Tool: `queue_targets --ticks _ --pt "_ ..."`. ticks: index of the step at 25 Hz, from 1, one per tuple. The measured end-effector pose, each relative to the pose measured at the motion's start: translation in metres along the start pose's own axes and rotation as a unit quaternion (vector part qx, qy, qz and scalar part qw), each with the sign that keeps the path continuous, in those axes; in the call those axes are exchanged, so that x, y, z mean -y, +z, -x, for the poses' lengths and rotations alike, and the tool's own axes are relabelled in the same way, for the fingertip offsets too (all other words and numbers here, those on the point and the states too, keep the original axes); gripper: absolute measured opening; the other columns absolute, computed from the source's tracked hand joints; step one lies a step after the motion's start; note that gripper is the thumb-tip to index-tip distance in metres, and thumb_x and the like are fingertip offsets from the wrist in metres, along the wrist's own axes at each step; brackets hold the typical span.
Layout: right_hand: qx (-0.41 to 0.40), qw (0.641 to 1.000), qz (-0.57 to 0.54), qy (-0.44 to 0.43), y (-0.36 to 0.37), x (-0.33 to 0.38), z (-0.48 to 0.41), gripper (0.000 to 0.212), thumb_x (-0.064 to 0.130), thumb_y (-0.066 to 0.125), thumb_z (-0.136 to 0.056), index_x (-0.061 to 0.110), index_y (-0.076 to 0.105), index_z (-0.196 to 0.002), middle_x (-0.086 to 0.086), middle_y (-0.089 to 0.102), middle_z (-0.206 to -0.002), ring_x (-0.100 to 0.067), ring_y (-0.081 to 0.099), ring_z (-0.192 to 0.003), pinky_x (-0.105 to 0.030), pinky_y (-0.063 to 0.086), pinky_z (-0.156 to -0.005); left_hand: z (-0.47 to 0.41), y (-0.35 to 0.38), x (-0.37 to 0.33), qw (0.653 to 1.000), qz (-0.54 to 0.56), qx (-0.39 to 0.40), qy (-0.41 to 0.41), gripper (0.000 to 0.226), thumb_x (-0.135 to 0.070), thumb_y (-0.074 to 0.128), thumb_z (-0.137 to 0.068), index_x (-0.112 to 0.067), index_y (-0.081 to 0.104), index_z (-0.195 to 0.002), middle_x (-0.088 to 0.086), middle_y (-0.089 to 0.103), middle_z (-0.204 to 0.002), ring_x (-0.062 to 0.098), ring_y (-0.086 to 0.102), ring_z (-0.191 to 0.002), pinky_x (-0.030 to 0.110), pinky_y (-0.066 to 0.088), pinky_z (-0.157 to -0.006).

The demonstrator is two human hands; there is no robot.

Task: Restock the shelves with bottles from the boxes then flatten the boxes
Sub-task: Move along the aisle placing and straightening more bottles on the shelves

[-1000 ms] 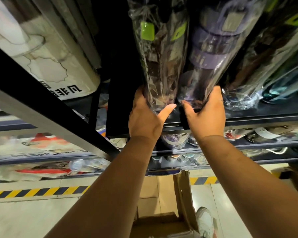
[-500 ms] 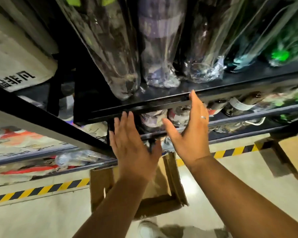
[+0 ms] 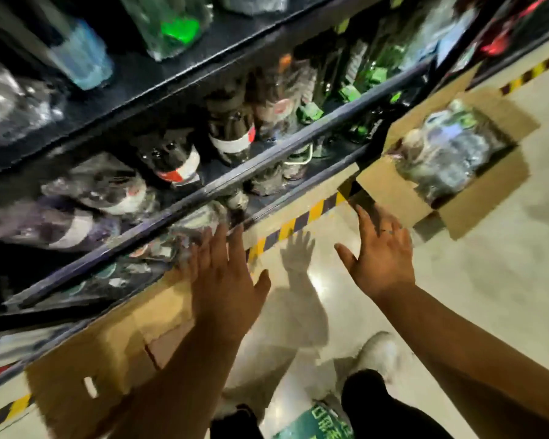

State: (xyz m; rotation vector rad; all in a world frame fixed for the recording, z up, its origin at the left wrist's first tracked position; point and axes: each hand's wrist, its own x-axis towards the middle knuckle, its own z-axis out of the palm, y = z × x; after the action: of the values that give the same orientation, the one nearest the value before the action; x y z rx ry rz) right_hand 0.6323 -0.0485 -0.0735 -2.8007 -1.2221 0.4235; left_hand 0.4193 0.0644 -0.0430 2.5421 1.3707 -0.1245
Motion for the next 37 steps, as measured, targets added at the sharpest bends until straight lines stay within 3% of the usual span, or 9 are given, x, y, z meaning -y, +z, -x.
queue_targets --ticks 4,8,13,15,19,26,31,33,37 --pt "0.014 0.998 0.021 0.056 -0.045 -0.129 -0.021 0.071 0.057 0.052 -0.09 0.018 0.04 -0.148 -0.019 0.034 -0.155 -0.042 0.038 -0.137 -0.054 0.031 -0.11 -0.047 0.023 -0.144 0.997 0.015 0.036 0.07 0.088 -0.045 0.077 -0.078 -0.008 0.041 -0.149 0.018 0.034 -0.158 0.039 0.03 -0.147 0.054 0.021 -0.12" --pt "0.005 0.993 0.003 0.116 -0.08 -0.247 -0.039 0.07 0.057 0.049 -0.092 0.024 0.033 -0.151 -0.014 0.029 -0.158 -0.036 0.029 -0.143 -0.052 0.023 -0.114 -0.098 0.041 -0.296 0.984 0.021 0.049 0.169 0.089 -0.043 0.081 -0.076 -0.008 0.043 -0.148 0.019 0.037 -0.156 0.039 0.033 -0.145 0.051 0.02 -0.12" --pt "0.015 0.981 -0.033 0.188 -0.093 -0.328 -0.063 0.07 0.057 0.044 -0.095 0.028 0.021 -0.154 -0.009 0.016 -0.162 -0.033 0.021 -0.146 -0.048 0.019 -0.117 -0.138 0.06 -0.4 0.976 0.043 0.046 0.206 0.082 -0.042 0.071 -0.072 -0.007 0.049 -0.143 0.019 0.045 -0.15 0.039 0.043 -0.139 0.051 0.029 -0.115" --pt "0.028 0.976 -0.06 0.208 -0.092 -0.343 -0.08 0.07 0.057 0.046 -0.095 0.027 0.022 -0.154 -0.009 0.018 -0.162 -0.034 0.023 -0.145 -0.047 0.021 -0.116 -0.157 0.072 -0.416 0.974 0.05 0.066 0.213 0.085 -0.045 0.066 -0.066 -0.005 0.052 -0.139 0.022 0.051 -0.144 0.042 0.051 -0.13 0.055 0.039 -0.108" --pt "0.068 0.964 -0.097 0.239 -0.084 -0.356 -0.129 0.076 0.057 0.053 -0.091 0.025 0.024 -0.153 -0.012 0.026 -0.158 -0.036 0.031 -0.139 -0.045 0.031 -0.11 -0.205 0.091 -0.435 0.969 0.053 0.141 0.194 0.082 -0.052 0.06 -0.073 -0.011 0.047 -0.143 0.015 0.047 -0.145 0.038 0.05 -0.125 0.049 0.045 -0.102" --pt "0.119 0.946 -0.137 0.268 -0.019 -0.377 -0.266 0.076 0.051 0.058 -0.089 0.02 0.026 -0.151 -0.012 0.037 -0.148 -0.038 0.04 -0.128 -0.045 0.043 -0.1 -0.327 0.161 -0.453 0.95 -0.02 0.202 0.239 0.085 -0.048 0.068 -0.085 -0.015 0.027 -0.152 0.015 0.026 -0.158 0.036 0.032 -0.141 0.047 0.032 -0.114" --pt "0.133 0.974 -0.08 0.167 0.057 -0.395 -0.35 0.068 0.047 0.06 -0.09 0.021 0.034 -0.147 -0.013 0.042 -0.146 -0.038 0.043 -0.128 -0.046 0.042 -0.1 -0.372 0.221 -0.458 0.957 -0.01 0.225 0.184 0.087 -0.041 0.073 -0.084 -0.016 0.027 -0.153 0.013 0.027 -0.158 0.034 0.031 -0.142 0.045 0.033 -0.113" --pt "0.15 0.975 -0.081 0.141 0.087 -0.395 -0.384 0.074 0.043 0.062 -0.089 0.017 0.029 -0.149 -0.017 0.037 -0.149 -0.039 0.038 -0.133 -0.047 0.038 -0.104 -0.38 0.241 -0.45 0.966 0.01 0.202 0.16 0.088 -0.039 0.078 -0.077 -0.015 0.034 -0.15 0.015 0.039 -0.15 0.036 0.041 -0.136 0.046 0.038 -0.109" --pt "0.193 0.967 -0.048 0.161 0.146 -0.395 -0.416 0.085 0.037 0.052 -0.098 0.009 -0.004 -0.156 -0.026 0.013 -0.16 -0.043 0.017 -0.146 -0.051 0.024 -0.116 -0.382 0.281 -0.429 0.974 0.026 0.2 0.099 0.096 -0.043 0.081 -0.073 -0.016 0.031 -0.151 0.015 0.047 -0.143 0.035 0.046 -0.13 0.044 0.042 -0.104"
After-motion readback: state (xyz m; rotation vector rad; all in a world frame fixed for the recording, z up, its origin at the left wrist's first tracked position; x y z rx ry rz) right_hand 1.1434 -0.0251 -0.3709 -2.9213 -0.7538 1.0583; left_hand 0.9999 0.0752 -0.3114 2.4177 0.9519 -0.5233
